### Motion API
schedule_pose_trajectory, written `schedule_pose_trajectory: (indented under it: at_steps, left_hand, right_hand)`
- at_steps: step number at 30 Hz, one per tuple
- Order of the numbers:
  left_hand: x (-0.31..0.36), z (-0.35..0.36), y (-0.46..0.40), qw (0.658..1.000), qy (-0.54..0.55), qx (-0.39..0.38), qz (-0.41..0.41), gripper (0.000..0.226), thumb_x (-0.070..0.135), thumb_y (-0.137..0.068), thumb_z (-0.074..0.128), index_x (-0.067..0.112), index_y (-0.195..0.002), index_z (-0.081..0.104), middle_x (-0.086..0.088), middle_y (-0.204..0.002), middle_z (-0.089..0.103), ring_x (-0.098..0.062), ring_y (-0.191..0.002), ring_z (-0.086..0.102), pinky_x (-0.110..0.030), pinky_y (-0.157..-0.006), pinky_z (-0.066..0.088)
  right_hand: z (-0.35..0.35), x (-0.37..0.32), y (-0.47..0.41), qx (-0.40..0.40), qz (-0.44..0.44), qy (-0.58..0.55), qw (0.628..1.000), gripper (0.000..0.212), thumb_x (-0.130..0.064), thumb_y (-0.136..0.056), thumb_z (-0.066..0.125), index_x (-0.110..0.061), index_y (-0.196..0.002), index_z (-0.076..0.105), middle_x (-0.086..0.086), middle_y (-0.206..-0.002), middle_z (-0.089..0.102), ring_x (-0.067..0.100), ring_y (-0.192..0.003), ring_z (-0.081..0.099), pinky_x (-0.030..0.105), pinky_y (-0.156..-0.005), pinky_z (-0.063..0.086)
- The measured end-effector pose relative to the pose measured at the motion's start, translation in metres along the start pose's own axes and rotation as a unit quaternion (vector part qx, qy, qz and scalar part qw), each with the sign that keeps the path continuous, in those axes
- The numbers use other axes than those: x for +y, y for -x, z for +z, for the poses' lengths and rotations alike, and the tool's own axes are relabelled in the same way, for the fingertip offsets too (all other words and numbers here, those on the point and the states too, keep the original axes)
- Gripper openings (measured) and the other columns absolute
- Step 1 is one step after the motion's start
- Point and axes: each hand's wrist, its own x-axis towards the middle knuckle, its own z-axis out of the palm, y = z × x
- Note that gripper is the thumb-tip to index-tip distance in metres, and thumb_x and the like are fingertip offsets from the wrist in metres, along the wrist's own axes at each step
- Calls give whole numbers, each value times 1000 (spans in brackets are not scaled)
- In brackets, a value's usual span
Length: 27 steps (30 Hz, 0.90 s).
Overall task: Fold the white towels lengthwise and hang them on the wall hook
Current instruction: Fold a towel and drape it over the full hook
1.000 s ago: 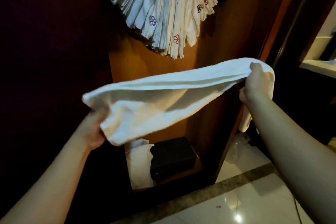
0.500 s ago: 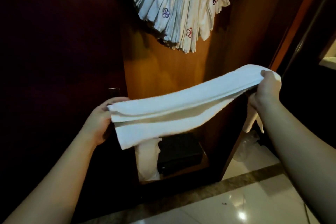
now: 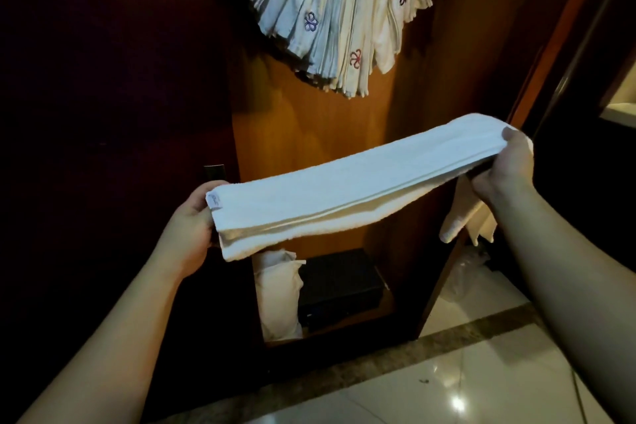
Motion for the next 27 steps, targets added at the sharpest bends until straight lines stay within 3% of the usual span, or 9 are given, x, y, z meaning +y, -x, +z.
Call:
schedule_pose_trajectory:
  at_steps: [3,8,11,13,16,18,21,25,27]
  left_hand:
    - [6,0,1,998,53,-4,32,41,-9,-96,43,23,-93,67,8,-81,75,-9,-70,70,-26,-56,56]
    - [6,-8,7,978,196,-62,29,60,-12,-93,34,23,-56,66,0,-79,72,-18,-76,73,-26,-55,58]
    - [0,-10,13,970,213,-118,16,17,14,-65,75,21,-55,63,-4,-82,71,-23,-83,72,-28,-58,58]
    - [-10,-11,17,966,225,-127,-19,26,29,-47,82,16,-56,61,-10,-84,69,-27,-86,70,-30,-63,57]
    - [-24,-1,18,956,274,-74,-77,26,29,-74,56,10,-56,56,-13,-79,65,-27,-81,68,-27,-61,55]
    - [-43,10,18,968,218,-20,-122,28,12,-90,45,12,-62,50,-6,-72,59,-18,-67,64,-22,-52,50]
    - [-87,25,20,976,82,-40,-198,36,-13,-84,43,19,-69,48,-7,-81,50,-17,-64,52,-23,-43,36]
    - [-139,55,20,961,-16,-26,-276,32,-16,-80,42,15,-82,49,-22,-109,56,-27,-81,55,-26,-51,40]
    - [-156,76,19,953,-43,-9,-299,32,-12,-84,45,16,-98,54,-25,-118,56,-29,-86,58,-30,-58,45]
  right_hand:
    - [-4,-4,-3,6,-3,-5,1000,47,-35,-82,63,-17,-125,52,9,-116,69,27,-102,68,43,-88,56]
    - [-13,-8,-12,10,9,-5,1000,58,-36,-70,68,-20,-123,55,9,-119,68,30,-103,67,46,-91,54]
    - [-8,-12,4,21,39,-23,999,47,-32,-83,66,-14,-125,53,11,-112,70,31,-99,68,45,-87,57]
    - [-8,-11,5,20,56,-52,997,42,-30,-89,64,-12,-126,54,13,-111,71,33,-99,69,45,-80,58]
    - [-9,-11,8,-15,68,-90,994,38,-32,-97,52,-12,-129,55,13,-112,73,34,-102,69,43,-72,58]
    - [-7,-11,11,-41,74,-102,991,39,-34,-100,46,-11,-131,53,15,-113,73,37,-103,69,45,-69,59]
    - [3,-14,19,-71,73,-129,986,42,-34,-102,44,-8,-134,50,18,-117,70,40,-106,66,49,-73,58]
    - [29,-17,42,-86,87,-155,980,33,-30,-100,45,-3,-116,55,20,-109,69,41,-96,67,49,-71,55]
    - [43,-16,52,-83,91,-164,979,37,-29,-98,48,-4,-124,54,20,-112,69,41,-96,66,48,-67,55]
